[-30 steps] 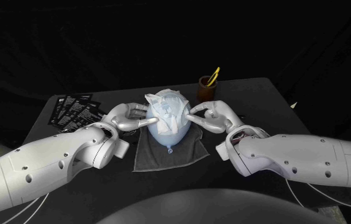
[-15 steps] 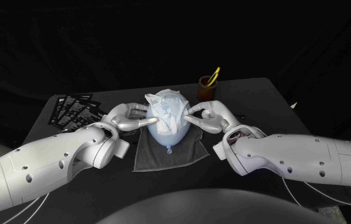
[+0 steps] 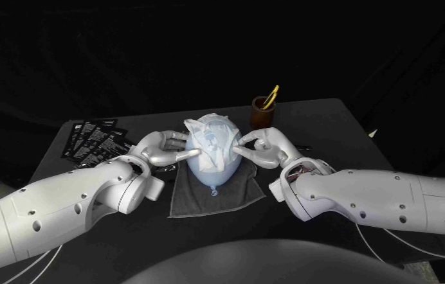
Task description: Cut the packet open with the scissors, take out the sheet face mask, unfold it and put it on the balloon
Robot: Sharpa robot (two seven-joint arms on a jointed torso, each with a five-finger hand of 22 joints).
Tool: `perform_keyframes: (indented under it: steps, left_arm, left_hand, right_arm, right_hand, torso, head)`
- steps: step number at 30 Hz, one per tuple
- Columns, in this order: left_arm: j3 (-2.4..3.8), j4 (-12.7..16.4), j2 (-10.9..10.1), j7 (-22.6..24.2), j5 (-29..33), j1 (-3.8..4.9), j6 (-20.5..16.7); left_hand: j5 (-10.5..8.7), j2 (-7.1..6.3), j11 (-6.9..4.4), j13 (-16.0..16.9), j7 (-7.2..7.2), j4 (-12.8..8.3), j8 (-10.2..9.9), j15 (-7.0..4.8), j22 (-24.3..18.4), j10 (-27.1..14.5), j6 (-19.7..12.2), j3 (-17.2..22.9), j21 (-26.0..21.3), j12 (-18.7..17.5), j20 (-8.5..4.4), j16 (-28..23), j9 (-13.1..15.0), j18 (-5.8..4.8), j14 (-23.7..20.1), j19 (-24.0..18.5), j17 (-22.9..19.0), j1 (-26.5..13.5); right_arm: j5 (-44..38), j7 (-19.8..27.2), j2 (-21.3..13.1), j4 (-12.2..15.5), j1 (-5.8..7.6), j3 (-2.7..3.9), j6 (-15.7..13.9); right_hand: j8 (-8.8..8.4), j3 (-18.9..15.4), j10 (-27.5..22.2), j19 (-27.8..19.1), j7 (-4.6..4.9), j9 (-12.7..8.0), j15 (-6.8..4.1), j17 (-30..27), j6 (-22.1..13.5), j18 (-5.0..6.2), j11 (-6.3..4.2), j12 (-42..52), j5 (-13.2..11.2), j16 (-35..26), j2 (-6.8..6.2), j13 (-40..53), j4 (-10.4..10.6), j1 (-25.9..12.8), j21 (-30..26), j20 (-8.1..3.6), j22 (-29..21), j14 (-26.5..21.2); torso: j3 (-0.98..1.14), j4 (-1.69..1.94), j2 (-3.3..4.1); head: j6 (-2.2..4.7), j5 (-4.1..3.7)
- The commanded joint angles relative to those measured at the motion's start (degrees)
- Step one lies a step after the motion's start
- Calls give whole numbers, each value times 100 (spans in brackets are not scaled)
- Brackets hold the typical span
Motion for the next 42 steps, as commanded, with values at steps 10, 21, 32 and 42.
perform_keyframes:
  steps: [10, 21, 32, 42]
  left_arm:
    - [0, 48, 4, -20, 35, -3, 132]
    - [0, 45, -7, -34, 36, -3, 135]
    - [0, 35, -14, -41, 36, -3, 133]
    - [0, 32, -15, -45, 36, -3, 126]
  left_hand:
    - [23, 24, 7, 10, 756, -3, -14, 12, -9, 45, 44, 36, -40, -19, 0, -35, -9, -60, 47, 28, -7, 10]
    - [23, 23, 9, 10, 758, -3, -34, 13, -9, 56, 44, 36, -42, -34, 0, -48, -19, -60, 51, 32, -12, 11]
    - [23, 21, 13, 9, 763, -3, -53, 17, -9, 64, 47, 34, -46, -56, 0, -72, -28, -60, 49, 31, -19, 12]
    - [23, 21, 15, 9, 765, -3, -61, 19, -9, 70, 52, 32, -48, -70, 0, -89, -33, -60, 46, 33, -23, 12]
  right_arm:
    - [-268, -5, 83, -5, -9, -1, -56]
    - [-241, 262, -5, 78, -10, -1, -144]
    - [11, 215, -226, 224, -10, -2, -144]
    - [121, 77, -343, 233, -10, -2, -132]
  right_hand:
    - [202, 260, 607, 361, -268, 89, -230, 1509, 517, -98, -262, 184, 2, 26, 257, 1508, -328, 561, 169, -140, 1302, 618]
    - [262, 440, 607, 380, -290, 134, -279, 1509, 588, -111, -297, 184, 2, 26, 331, 1508, -438, 614, 225, -201, 1317, 618]
    - [305, 538, 607, 394, -291, 171, -283, 1509, 584, -121, -299, 184, 2, 26, 328, 1508, -479, 577, 267, -211, 1329, 618]
    - [355, 623, 607, 404, -296, 212, -284, 1509, 590, -128, -302, 184, 2, 26, 318, 1508, -508, 518, 297, -216, 1337, 618]
  torso:
    - [-1, 2, -2]
    - [1, -2, -6]
    - [0, -8, -9]
    - [-2, 3, -3]
  head:
    - [1, -18]
    - [1, -22]
    - [1, -34]
    - [1, -53]
